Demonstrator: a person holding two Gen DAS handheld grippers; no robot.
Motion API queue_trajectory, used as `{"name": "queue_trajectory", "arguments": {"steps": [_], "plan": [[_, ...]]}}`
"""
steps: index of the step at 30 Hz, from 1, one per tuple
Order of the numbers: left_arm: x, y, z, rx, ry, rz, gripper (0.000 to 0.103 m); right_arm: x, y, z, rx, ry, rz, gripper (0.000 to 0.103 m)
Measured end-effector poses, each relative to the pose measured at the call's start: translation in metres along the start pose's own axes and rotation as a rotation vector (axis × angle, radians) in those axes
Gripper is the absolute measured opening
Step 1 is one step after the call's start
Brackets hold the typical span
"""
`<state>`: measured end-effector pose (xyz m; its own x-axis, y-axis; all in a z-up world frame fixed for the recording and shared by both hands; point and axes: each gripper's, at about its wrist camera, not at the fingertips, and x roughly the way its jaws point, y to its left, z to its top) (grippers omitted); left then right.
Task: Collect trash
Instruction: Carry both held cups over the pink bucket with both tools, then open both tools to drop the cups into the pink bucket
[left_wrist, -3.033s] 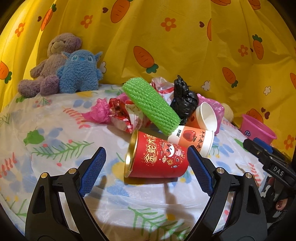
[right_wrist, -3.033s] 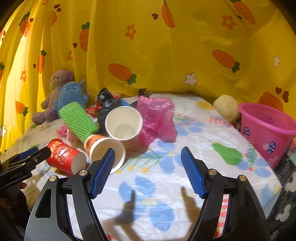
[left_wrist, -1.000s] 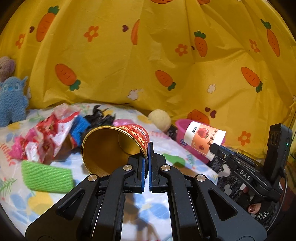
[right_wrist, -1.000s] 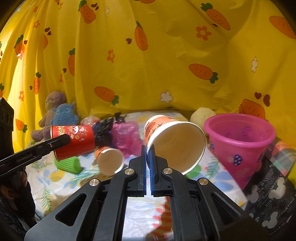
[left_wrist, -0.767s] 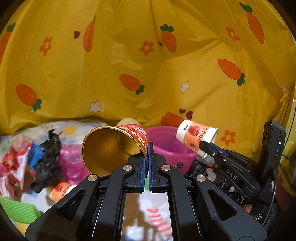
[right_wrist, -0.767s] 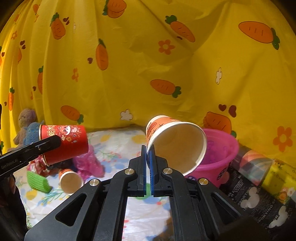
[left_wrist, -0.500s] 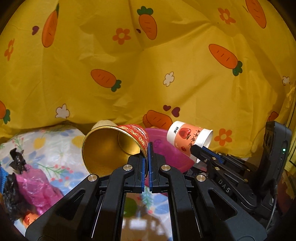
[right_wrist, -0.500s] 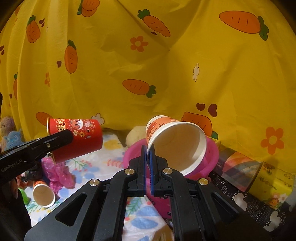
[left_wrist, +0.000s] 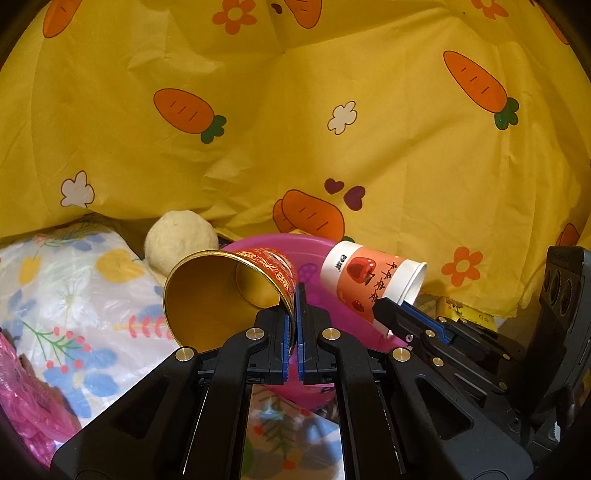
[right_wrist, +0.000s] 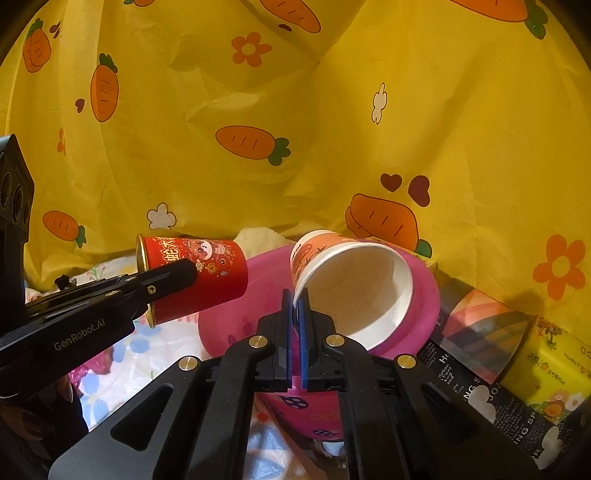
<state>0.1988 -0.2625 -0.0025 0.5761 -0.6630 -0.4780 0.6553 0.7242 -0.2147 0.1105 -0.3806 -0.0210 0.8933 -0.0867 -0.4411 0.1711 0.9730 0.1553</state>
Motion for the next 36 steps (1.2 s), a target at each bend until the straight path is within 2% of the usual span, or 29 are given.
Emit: {"name": "queue_trajectory", "arguments": {"steps": [13,25,27,29,30,31,35,36], "plan": [[0.027,0.005,-0.003,-0.033,0.055,-0.026,0.002,0.017,-0.002,-0.003,-0.008,0.036,-0.005,0.004],[0.035,0.005,-0.002,-0.062,0.076,-0.074,0.003,0.022,-0.004,-0.004,0.0,0.04,-0.025,0.005],[0.037,0.01,-0.002,-0.086,0.09,-0.078,0.017,0.021,-0.005,-0.004,0.003,0.039,-0.029,0.009],[0.035,0.016,-0.003,-0.117,0.08,-0.085,0.056,0.019,-0.005,-0.003,0.007,0.031,-0.035,0.021],[0.032,0.018,-0.003,-0.132,0.064,-0.088,0.061,0.018,-0.005,-0.003,0.009,0.025,-0.036,0.034],[0.03,0.021,-0.003,-0.147,0.053,-0.085,0.066,0.016,-0.006,-0.003,0.011,0.017,-0.04,0.038],[0.015,0.034,0.001,-0.186,0.014,-0.031,0.078,0.009,-0.008,-0.001,0.027,0.0,-0.05,0.042],[0.007,0.036,0.001,-0.184,-0.004,-0.007,0.079,0.005,-0.008,-0.001,0.031,-0.012,-0.054,0.049]]}}
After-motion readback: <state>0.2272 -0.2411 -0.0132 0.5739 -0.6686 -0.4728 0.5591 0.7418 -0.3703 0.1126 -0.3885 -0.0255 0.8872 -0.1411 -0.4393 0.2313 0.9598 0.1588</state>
